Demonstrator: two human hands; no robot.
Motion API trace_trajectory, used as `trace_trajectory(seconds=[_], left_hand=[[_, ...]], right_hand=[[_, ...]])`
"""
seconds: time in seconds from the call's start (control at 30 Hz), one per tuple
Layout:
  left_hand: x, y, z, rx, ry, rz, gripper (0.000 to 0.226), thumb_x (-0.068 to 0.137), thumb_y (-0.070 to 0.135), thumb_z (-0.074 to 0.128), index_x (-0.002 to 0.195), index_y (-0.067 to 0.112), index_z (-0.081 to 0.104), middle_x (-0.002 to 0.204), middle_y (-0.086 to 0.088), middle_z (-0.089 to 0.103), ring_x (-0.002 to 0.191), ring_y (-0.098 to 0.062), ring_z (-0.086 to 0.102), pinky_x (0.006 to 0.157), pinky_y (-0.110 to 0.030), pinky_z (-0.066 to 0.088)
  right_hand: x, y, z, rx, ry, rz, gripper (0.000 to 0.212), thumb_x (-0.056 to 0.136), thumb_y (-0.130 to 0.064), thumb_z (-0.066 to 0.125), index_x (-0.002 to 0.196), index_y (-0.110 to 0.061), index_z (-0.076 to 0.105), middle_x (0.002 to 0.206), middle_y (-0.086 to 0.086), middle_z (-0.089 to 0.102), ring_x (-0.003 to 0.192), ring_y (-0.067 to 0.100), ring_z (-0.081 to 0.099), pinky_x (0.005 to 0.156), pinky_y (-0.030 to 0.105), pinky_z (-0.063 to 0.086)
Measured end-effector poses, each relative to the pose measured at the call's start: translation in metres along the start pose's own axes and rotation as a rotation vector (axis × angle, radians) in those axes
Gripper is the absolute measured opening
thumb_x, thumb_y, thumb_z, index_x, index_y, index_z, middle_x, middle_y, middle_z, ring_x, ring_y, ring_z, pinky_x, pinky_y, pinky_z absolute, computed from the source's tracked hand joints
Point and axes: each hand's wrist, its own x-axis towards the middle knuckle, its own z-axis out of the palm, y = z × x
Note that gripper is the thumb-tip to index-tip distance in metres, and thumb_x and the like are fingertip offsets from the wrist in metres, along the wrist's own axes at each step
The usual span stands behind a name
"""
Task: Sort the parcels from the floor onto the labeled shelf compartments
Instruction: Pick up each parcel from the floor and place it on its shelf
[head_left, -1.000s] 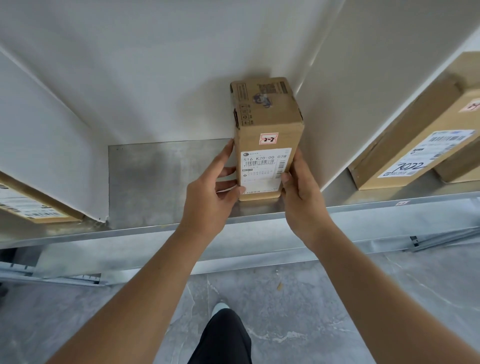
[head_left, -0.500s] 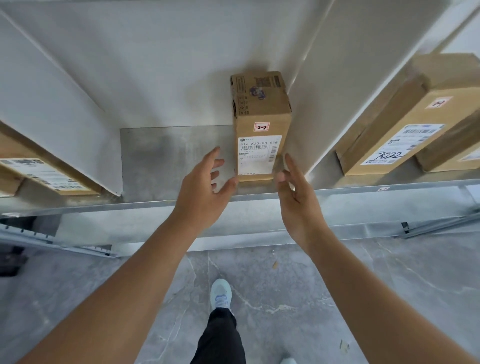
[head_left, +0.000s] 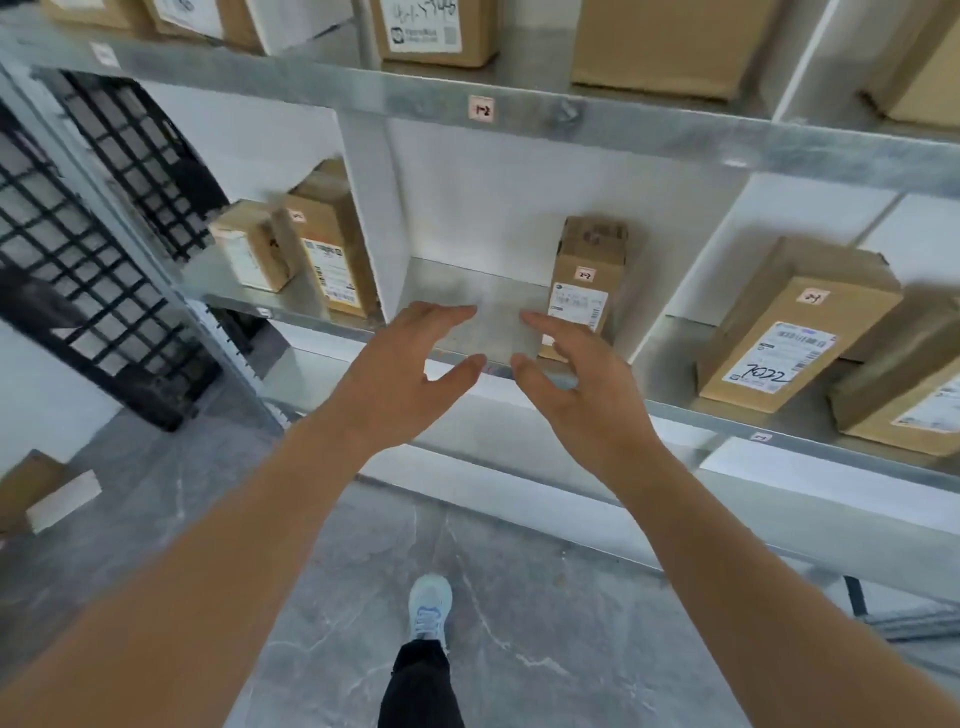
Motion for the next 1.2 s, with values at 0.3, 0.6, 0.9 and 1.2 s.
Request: trace_trajectory(seconds=[0.3, 0.6, 0.9, 1.2], left_hand=[[-0.087, -0.034, -0.131, 0.154, 0.154, -0.109, 0.056, 0.094, 0.043, 0.068, 0.148, 0.035, 0.054, 0.139, 0.012, 0.056, 0.117, -0.002, 0.055, 0.096, -0.024, 0.051], [-0.161, -0.158, -0.262, 0.165, 0.272, -0.324, 0.057, 0.093, 0.04, 0.073, 0.146, 0.028, 0.057, 0.131, 0.007, 0.059, 0.109, -0.016, 0.064, 0.095, -0.033, 0.055], [-0.234, -0.313, -0.382, 0.187, 0.318, -0.563, 0.057, 0.089, 0.04, 0.07, 0.142, 0.021, 0.061, 0.124, -0.003, 0.064, 0.112, -0.021, 0.064, 0.095, -0.041, 0.055], [-0.252, -0.46, -0.459, 0.163, 0.348, -0.816, 0.049, 0.09, 0.037, 0.069, 0.137, 0.024, 0.065, 0.117, 0.012, 0.059, 0.111, -0.007, 0.056, 0.099, -0.027, 0.047]], right_hand=[[-0.002, -0.117, 0.083, -0.003, -0.176, -0.239, 0.037, 0.096, -0.044, 0.069, 0.133, -0.04, 0.063, 0.127, -0.028, 0.054, 0.11, -0.006, 0.053, 0.101, 0.013, 0.043], [0.03, -0.223, 0.251, 0.057, -0.41, -0.391, 0.034, 0.096, -0.037, 0.071, 0.129, -0.035, 0.069, 0.121, -0.028, 0.062, 0.115, -0.011, 0.055, 0.097, 0.011, 0.043], [0.044, -0.313, 0.457, 0.1, -0.617, -0.449, 0.034, 0.095, -0.03, 0.074, 0.128, -0.025, 0.072, 0.126, -0.015, 0.065, 0.115, -0.005, 0.058, 0.096, 0.005, 0.04], [0.111, -0.357, 0.64, 0.113, -0.817, -0.513, 0.034, 0.093, -0.029, 0.076, 0.126, -0.024, 0.072, 0.123, -0.015, 0.066, 0.115, -0.005, 0.058, 0.095, 0.011, 0.045]])
